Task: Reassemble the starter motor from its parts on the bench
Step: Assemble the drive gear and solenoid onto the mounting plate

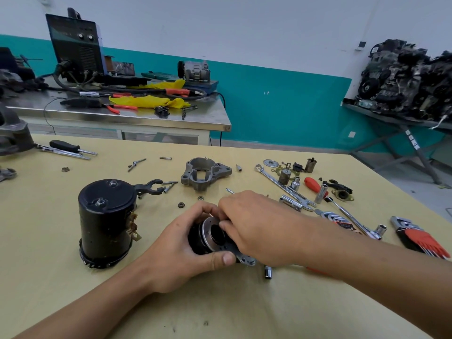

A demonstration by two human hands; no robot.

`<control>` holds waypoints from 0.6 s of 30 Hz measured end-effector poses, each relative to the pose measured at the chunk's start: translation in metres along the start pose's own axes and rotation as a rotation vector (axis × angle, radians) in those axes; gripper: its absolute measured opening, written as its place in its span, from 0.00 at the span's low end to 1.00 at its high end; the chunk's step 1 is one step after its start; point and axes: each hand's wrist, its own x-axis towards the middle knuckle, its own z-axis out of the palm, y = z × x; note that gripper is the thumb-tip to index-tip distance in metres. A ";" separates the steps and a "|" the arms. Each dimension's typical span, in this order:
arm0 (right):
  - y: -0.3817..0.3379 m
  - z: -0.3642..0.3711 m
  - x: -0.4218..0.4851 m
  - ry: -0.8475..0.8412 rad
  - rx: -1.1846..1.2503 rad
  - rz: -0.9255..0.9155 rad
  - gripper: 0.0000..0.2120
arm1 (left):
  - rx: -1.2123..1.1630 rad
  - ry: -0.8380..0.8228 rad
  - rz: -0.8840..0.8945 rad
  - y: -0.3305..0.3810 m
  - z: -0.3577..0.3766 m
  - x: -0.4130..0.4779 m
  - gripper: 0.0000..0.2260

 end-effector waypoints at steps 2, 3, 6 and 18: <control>-0.001 0.001 -0.001 0.011 -0.009 -0.005 0.07 | 0.028 0.006 0.025 0.000 0.002 0.000 0.26; -0.001 0.001 -0.001 0.021 -0.008 -0.006 0.07 | 0.039 0.008 0.036 0.000 0.003 0.000 0.26; 0.000 0.000 -0.001 0.049 0.001 -0.008 0.09 | 0.058 0.005 0.054 0.000 0.005 -0.001 0.26; 0.012 -0.003 -0.001 0.044 0.088 0.018 0.09 | 0.068 0.065 0.075 0.000 0.006 -0.001 0.25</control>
